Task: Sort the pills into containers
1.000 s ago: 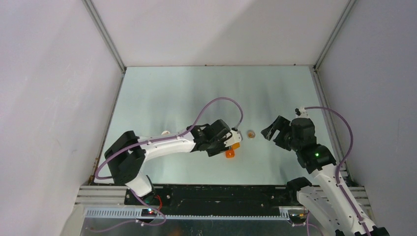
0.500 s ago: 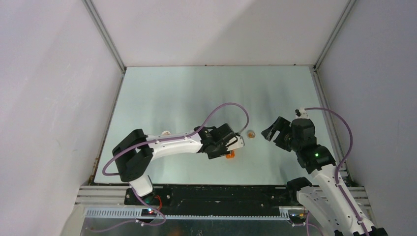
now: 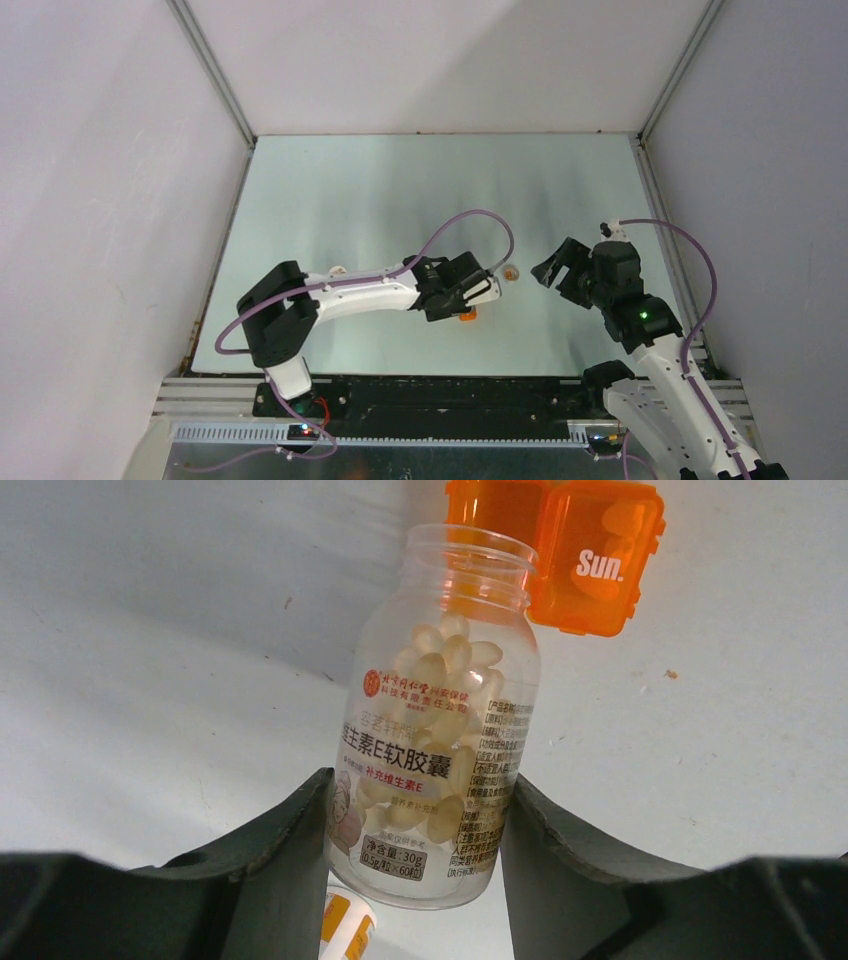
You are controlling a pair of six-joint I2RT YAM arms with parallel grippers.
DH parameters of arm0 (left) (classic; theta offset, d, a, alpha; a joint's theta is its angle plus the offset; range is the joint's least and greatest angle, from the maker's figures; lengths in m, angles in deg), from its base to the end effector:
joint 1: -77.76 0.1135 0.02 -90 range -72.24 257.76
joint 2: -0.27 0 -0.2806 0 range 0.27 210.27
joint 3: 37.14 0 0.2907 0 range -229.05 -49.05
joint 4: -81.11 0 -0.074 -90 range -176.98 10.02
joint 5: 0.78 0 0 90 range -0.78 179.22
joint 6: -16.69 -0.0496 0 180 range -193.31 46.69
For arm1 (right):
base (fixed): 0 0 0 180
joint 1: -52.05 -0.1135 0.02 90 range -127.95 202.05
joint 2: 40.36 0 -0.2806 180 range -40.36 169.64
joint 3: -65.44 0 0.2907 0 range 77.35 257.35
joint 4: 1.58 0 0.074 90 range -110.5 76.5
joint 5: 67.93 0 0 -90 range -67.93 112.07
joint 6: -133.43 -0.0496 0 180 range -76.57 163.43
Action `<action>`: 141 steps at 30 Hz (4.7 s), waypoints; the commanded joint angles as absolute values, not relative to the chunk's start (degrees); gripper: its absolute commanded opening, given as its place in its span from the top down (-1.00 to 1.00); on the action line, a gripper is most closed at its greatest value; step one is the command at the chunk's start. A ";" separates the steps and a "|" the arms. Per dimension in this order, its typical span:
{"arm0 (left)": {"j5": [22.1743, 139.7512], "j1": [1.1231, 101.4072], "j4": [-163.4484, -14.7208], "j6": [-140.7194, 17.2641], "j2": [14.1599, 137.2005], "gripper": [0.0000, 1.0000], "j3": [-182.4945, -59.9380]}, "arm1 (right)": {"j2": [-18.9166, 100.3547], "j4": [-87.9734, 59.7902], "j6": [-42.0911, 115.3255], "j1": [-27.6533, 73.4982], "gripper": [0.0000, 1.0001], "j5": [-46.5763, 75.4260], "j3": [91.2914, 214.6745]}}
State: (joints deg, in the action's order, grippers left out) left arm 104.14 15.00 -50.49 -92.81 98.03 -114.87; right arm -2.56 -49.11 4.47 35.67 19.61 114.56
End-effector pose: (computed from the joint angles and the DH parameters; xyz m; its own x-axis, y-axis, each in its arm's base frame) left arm 0.1834 -0.3283 0.1786 -0.1289 0.9551 -0.2666 0.9111 0.2202 0.3484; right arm 0.1750 0.0537 0.2696 -0.6388 0.4670 -0.6115 0.1115 0.8425 0.5271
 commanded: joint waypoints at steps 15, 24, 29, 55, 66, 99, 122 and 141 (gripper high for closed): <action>106.74 13.98 -47.54 -91.59 99.34 1.00 -119.34 | -3.65 -48.21 4.06 36.08 -0.61 18.86 113.98; 105.66 14.13 -52.77 -90.53 94.90 1.00 -114.91 | -3.64 -48.15 4.10 36.06 -0.61 18.64 113.98; 105.60 14.24 -55.13 -89.94 91.83 1.00 -112.84 | -3.52 -48.21 3.97 36.08 -0.61 18.55 114.00; 97.85 21.33 -93.47 -78.72 54.47 1.00 -92.15 | 9.54 -43.92 3.33 29.74 -0.48 26.25 114.08; 100.60 23.31 -130.05 -69.81 44.64 1.00 -81.13 | 35.94 -43.50 7.34 22.66 -0.54 38.82 125.92; 83.41 26.96 -132.94 -64.87 48.23 1.00 -79.76 | 58.41 -42.14 17.94 23.70 -0.04 33.58 138.06; 71.17 29.17 -130.48 -62.06 55.98 1.00 -82.36 | 14.72 -41.90 21.36 27.79 0.20 -0.57 138.08; 62.08 29.42 -102.00 -78.71 54.22 1.00 -90.09 | 6.96 -39.53 24.45 19.20 0.16 -11.03 142.78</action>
State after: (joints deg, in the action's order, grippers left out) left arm 65.26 29.10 -106.07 -74.02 56.11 -86.56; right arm 6.49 -40.22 22.88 19.84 -10.45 139.96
